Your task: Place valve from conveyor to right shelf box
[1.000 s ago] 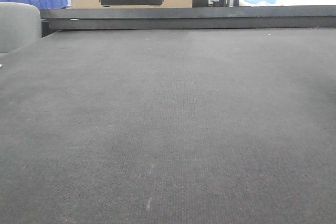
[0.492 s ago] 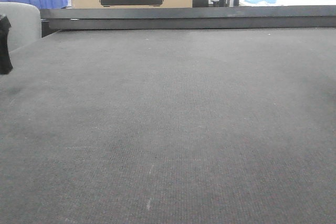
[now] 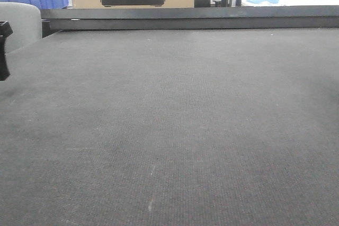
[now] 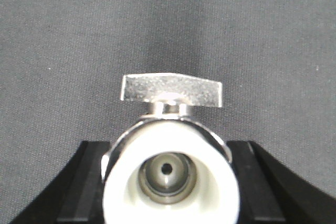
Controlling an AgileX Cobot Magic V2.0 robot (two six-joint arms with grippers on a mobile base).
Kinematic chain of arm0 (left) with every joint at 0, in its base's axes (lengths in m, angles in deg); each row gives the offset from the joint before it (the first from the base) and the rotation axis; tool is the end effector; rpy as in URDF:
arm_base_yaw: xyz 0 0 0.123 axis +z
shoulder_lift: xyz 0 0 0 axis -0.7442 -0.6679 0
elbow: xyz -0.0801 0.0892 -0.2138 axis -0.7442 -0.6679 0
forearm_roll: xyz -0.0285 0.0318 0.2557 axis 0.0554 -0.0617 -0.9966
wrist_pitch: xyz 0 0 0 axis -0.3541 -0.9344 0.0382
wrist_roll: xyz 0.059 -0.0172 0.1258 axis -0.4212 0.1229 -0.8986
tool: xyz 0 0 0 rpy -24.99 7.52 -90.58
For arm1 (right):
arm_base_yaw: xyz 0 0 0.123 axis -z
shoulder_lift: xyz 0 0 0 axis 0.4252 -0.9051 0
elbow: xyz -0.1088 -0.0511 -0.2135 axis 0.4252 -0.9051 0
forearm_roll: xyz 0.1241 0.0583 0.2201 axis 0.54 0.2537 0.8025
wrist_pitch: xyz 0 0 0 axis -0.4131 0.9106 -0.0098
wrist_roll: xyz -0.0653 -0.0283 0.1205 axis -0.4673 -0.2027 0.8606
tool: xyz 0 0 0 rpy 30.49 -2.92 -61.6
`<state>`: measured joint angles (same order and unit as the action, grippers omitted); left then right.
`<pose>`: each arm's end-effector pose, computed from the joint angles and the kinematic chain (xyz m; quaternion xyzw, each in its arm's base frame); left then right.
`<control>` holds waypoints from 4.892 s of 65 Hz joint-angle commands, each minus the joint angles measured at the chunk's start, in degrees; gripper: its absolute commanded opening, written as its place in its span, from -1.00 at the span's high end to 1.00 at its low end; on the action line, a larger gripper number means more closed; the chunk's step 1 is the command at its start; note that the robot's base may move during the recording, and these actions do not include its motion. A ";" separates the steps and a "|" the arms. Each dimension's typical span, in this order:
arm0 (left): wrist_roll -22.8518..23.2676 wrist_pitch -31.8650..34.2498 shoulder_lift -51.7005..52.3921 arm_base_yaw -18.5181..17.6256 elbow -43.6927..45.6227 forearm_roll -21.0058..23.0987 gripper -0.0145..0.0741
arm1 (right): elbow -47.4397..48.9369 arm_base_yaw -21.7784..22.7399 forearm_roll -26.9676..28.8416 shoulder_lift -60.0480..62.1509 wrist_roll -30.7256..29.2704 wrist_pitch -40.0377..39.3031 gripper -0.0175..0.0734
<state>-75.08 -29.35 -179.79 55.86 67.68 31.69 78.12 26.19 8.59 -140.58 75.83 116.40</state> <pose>0.4015 0.0457 0.1445 -0.0181 0.9927 -0.0186 0.1178 0.2897 0.0089 0.2263 -0.0431 0.9592 0.0351 0.2773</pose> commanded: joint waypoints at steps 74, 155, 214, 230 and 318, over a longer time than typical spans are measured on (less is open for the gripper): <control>0.52 22.12 46.69 -8.29 -27.31 -1.75 0.92 | -10.93 -0.09 0.47 21.98 -0.26 -14.73 0.95; 0.52 29.32 60.56 -8.29 -27.31 -1.96 0.92 | 0.77 -0.09 0.73 24.84 -0.26 -16.71 0.95; 0.52 29.32 60.56 -8.29 -27.31 -1.96 0.92 | 0.77 -0.09 0.73 24.84 -0.26 -16.71 0.95; 0.52 29.32 60.56 -8.29 -27.31 -1.96 0.92 | 0.77 -0.09 0.73 24.84 -0.26 -16.71 0.95; 0.52 29.32 60.56 -8.29 -27.31 -1.96 0.92 | 0.77 -0.09 0.73 24.84 -0.26 -16.71 0.95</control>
<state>-74.96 -3.30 -119.70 47.94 39.88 29.30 77.88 26.19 9.55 -116.32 75.83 104.22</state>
